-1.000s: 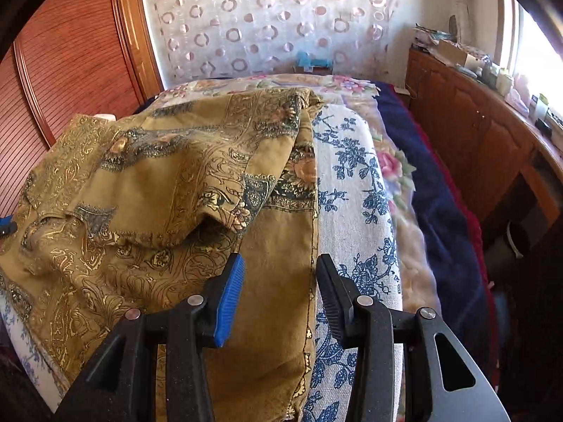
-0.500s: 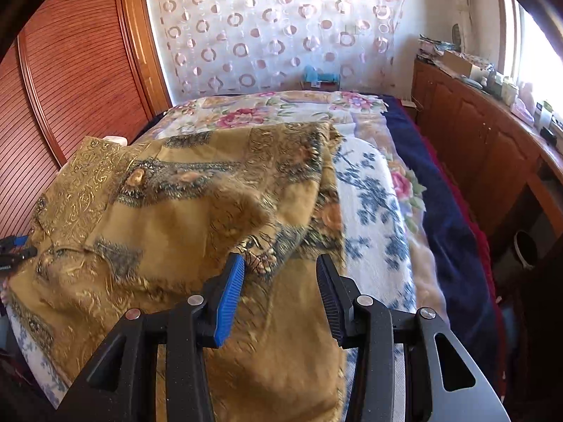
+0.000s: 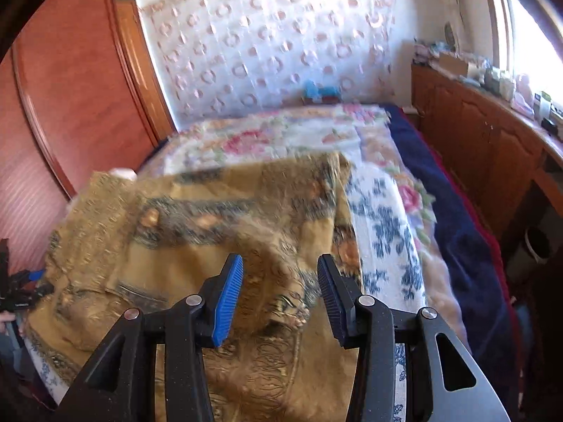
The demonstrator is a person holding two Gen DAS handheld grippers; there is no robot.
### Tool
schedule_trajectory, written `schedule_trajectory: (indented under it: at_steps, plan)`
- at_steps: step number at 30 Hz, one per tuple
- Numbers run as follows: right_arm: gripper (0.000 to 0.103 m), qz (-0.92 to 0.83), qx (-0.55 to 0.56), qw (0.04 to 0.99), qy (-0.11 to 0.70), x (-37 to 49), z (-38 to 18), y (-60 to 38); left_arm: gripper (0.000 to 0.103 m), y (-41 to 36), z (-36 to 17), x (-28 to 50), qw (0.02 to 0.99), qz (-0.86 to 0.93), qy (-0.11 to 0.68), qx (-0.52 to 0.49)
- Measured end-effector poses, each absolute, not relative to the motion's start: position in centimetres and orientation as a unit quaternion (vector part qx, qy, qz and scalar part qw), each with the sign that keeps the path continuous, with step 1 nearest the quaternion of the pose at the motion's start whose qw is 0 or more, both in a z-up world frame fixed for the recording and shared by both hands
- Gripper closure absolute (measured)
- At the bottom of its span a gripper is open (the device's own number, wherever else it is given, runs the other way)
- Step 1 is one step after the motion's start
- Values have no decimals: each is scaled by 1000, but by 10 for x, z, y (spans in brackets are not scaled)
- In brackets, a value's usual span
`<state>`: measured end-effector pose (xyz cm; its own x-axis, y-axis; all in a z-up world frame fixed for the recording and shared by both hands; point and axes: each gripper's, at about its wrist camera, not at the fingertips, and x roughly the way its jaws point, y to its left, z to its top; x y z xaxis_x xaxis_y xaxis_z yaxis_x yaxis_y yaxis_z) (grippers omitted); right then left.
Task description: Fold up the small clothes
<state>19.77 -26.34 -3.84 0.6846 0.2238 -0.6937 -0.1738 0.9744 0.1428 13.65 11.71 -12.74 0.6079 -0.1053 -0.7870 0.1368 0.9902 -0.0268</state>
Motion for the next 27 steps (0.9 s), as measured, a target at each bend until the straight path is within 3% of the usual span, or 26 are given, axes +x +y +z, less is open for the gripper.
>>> schedule_trajectory:
  at_steps: [12,13,15,22,27]
  plan:
    - [57,96,-46,893,437,226,-65,-236,21,120,-126,138,896,-57,440,11]
    - [57,97,-48,893,438,227,-68,-236,23,122,-125,140,895,-51,442,7]
    - [57,98,-52,896,430,227,-71,-236,36,125,-118,139,899,-50,434,-4]
    - [57,97,-62,901,418,216,-69,-234,54,128,-74,142,925,-61,375,-14]
    - [57,99,-59,901,418,215,-68,-236,63,123,-82,169,917,-57,394,-11]
